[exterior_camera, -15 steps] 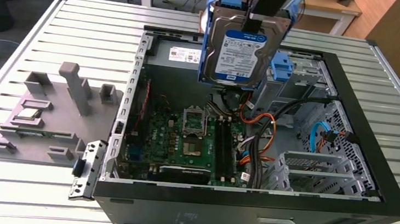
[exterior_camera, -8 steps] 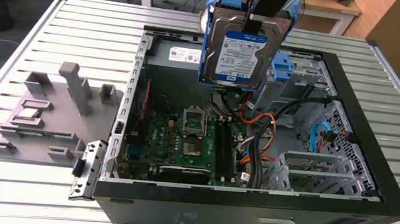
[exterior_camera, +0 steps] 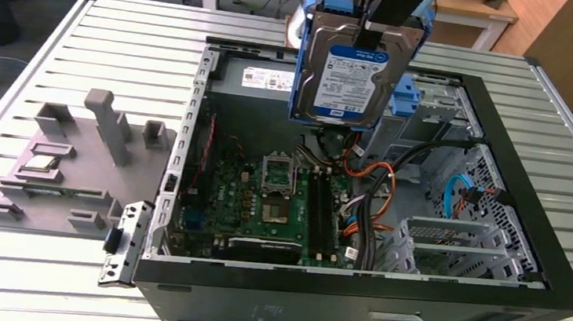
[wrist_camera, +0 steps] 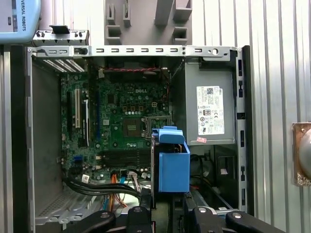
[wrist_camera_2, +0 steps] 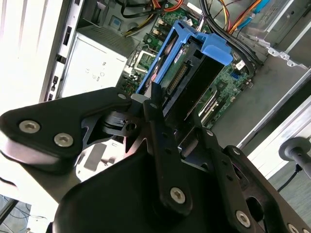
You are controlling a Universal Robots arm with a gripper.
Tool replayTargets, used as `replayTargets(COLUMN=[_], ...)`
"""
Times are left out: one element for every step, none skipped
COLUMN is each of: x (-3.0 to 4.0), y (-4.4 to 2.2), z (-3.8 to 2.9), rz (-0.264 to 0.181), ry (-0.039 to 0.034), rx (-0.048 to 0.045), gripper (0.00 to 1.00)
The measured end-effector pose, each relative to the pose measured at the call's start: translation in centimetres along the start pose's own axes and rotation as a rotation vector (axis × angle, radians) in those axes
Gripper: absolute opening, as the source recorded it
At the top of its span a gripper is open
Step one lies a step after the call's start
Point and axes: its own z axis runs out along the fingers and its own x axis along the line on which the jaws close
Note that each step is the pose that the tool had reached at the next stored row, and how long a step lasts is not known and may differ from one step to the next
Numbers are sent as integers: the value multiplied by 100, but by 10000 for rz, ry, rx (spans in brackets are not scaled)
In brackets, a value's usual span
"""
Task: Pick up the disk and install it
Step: 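Pick up the disk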
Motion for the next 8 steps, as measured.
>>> replayTargets(x=[0, 0, 0, -1, -1, -1, -1, -1], y=[-3, -3, -4, -6, -6, -6, -6, -6], z=[0, 0, 0, 0, 0, 0, 0, 0], rz=[-1, 0, 0, 0, 0, 0, 0, 0], ry=[0, 0, 0, 0, 0, 0, 0, 0], rx=[0, 0, 0, 0, 0, 0, 0, 0], gripper=[35, 35, 35, 35, 35, 35, 35, 35])
